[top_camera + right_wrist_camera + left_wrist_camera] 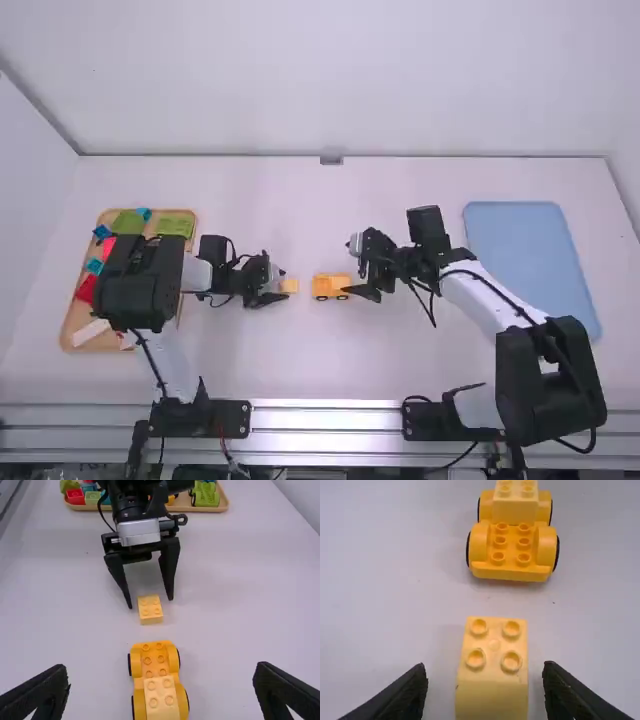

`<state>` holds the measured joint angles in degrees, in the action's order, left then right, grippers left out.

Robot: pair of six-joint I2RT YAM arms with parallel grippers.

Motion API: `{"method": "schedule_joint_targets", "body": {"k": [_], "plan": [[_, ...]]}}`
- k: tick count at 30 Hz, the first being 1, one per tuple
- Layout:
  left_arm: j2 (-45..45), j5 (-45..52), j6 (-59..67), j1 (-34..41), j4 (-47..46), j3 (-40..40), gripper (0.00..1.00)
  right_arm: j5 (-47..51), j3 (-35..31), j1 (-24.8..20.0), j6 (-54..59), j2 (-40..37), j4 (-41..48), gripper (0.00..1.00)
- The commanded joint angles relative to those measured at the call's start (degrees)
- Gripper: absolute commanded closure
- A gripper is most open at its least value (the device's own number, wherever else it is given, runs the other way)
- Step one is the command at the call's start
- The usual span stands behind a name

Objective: Assemble lego blocks to make yellow taxi

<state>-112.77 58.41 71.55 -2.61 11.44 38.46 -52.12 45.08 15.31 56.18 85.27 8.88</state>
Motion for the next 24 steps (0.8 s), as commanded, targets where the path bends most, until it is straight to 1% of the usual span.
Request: {"method": "schedule_joint_targets", "body": {"k": [1, 6, 7, 8, 10, 15, 16, 17, 19, 21, 22, 23, 24], "plan": [[-0.7, 0.7, -0.6, 0.6, -0.3, 0.0, 0.4, -0.3, -0.2, 0.0, 0.3, -1.3, 0.0, 0.02], [-0.7, 0.2, -0.6, 2.3, 0.3, -0.2, 0.42, -0.4, -0.2, 0.4, 0.2, -1.3, 0.0, 0.02], [-0.7, -0.9, -0.6, 2.6, 0.2, -0.1, 0.46, -0.3, -0.2, 0.3, 0.3, -1.3, 0.0, 0.02], [-0.7, -1.8, -0.8, 3.0, 0.0, 0.1, 0.47, -0.3, -0.2, 0.3, 0.3, -1.3, 0.1, 0.02], [-0.7, -4.2, -2.2, 3.5, -0.4, 0.5, 0.5, -0.4, -0.2, 0.6, 0.3, -1.3, 0.2, 0.02], [-0.7, -5.0, -3.2, 3.0, 0.0, 0.4, 0.52, -0.4, -0.2, 0.0, 0.3, -1.3, 0.4, 0.02], [-0.7, -5.0, -3.2, 3.1, 0.0, 0.4, 0.55, -0.4, -0.2, 0.0, 0.3, -1.3, 0.5, 0.02], [-0.7, -5.1, -3.2, 2.9, 0.0, 0.4, 0.6, -0.4, -0.2, 0.0, 0.3, -1.3, 0.5, 0.02], [-0.7, -5.1, -3.2, 3.1, 0.0, 0.4, 0.66, -0.3, -0.2, 0.3, 0.2, -1.3, 0.5, 0.02], [-0.7, -5.2, -3.2, 3.3, 0.0, 0.5, 0.66, -0.2, -0.2, 0.2, 0.3, -1.3, 0.4, 0.02], [-0.7, -5.1, -3.2, 3.3, -0.2, 0.7, 0.68, 0.1, -0.2, 0.0, 0.3, -1.3, 0.3, 0.02], [-0.5, -5.1, -3.5, 3.3, -0.5, 1.0, 0.75, 1.2, -0.2, 0.0, 0.3, -1.3, 0.0, 0.02], [-0.3, -5.1, -4.6, 3.2, -0.6, 1.2, 0.77, 2.2, -0.2, 0.1, 0.2, -1.3, -0.5, 0.02]]}}
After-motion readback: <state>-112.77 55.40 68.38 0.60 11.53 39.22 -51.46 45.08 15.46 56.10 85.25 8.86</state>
